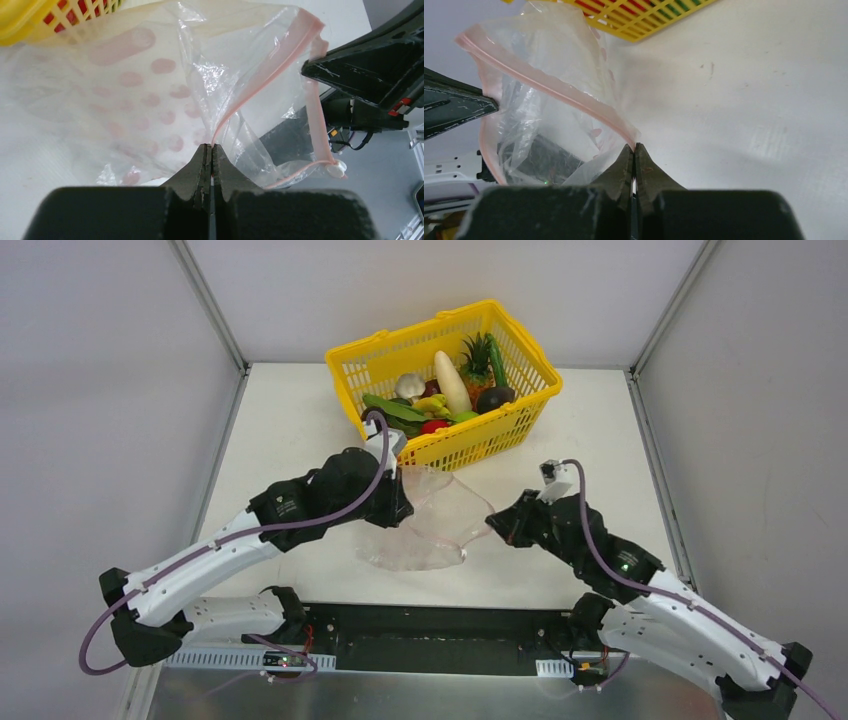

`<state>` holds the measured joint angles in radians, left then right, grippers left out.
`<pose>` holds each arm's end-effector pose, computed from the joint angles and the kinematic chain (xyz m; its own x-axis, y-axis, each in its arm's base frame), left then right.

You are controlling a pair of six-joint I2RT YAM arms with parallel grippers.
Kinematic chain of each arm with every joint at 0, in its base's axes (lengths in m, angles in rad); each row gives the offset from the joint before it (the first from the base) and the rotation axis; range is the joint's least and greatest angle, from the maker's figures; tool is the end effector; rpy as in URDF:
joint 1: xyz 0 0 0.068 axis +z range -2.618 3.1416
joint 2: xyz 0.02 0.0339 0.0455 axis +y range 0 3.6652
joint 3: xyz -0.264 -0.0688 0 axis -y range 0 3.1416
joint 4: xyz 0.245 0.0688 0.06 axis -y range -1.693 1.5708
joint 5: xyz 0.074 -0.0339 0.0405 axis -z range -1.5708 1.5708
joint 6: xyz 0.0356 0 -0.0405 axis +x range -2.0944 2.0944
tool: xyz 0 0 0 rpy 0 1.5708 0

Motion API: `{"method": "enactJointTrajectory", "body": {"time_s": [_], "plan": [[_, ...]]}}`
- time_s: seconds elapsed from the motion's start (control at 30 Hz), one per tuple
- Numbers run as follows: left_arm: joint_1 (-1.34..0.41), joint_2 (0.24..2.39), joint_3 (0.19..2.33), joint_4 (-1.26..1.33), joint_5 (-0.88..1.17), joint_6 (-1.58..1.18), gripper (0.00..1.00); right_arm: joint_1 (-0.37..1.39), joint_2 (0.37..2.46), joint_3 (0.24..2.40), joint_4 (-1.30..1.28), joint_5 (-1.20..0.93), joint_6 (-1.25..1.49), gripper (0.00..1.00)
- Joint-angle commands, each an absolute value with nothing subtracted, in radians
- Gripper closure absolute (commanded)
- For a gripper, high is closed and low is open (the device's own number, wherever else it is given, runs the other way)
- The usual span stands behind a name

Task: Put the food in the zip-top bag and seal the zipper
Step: Open the zipper of the food storage bag at the center of the board.

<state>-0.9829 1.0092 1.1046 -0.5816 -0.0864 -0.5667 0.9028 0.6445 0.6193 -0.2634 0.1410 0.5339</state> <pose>0.1214 -0.1767 0.3689 -0.6410 -0.0027 -0.7676 0.5246 0.7285 -0.4406 0.1031 0.1226 0.2948 -0.5048 0.1736 -0.8456 -0.5076 0.7327 0.4534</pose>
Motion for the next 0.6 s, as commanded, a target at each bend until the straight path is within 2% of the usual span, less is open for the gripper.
{"method": "enactJointTrajectory", "body": {"time_s": [0.0, 0.1, 0.23, 0.33, 0.4, 0.43, 0.47, 0.5, 0.57], "plan": [[-0.997, 1.06, 1.244, -0.644, -0.09, -0.506, 1.0, 0.899, 0.573, 0.792, -0.641, 0.375, 0.46, 1.0], [-0.998, 1.081, 1.283, -0.616, -0.08, -0.489, 1.0, 0.899, 0.536, 0.899, -0.755, 0.411, 0.434, 1.0], [-0.999, 1.138, 1.357, -0.527, 0.032, -0.473, 1.0, 0.899, 0.528, 1.008, -0.745, 0.326, 0.427, 1.0], [-1.002, 1.223, 1.457, -0.494, 0.092, -0.458, 1.0, 0.899, 0.576, 1.094, -0.79, 0.383, 0.415, 1.0], [-1.005, 1.278, 1.514, -0.476, 0.118, -0.45, 0.9, 0.899, 0.627, 1.165, -0.856, 0.456, 0.411, 1.0], [-1.006, 1.305, 1.547, -0.474, 0.129, -0.447, 0.8, 0.899, 0.654, 1.199, -0.895, 0.499, 0.415, 1.0], [-1.009, 1.334, 1.578, -0.472, 0.143, -0.44, 0.63, 0.897, 0.678, 1.235, -0.929, 0.541, 0.423, 1.0], [-1.008, 1.358, 1.608, -0.474, 0.154, -0.434, 0.53, 0.898, 0.702, 1.269, -0.961, 0.581, 0.427, 1.0], [-1.009, 1.384, 1.648, -0.491, 0.119, -0.419, 0.4, 0.898, 0.745, 1.319, -1.01, 0.663, 0.434, 1.0]]}}
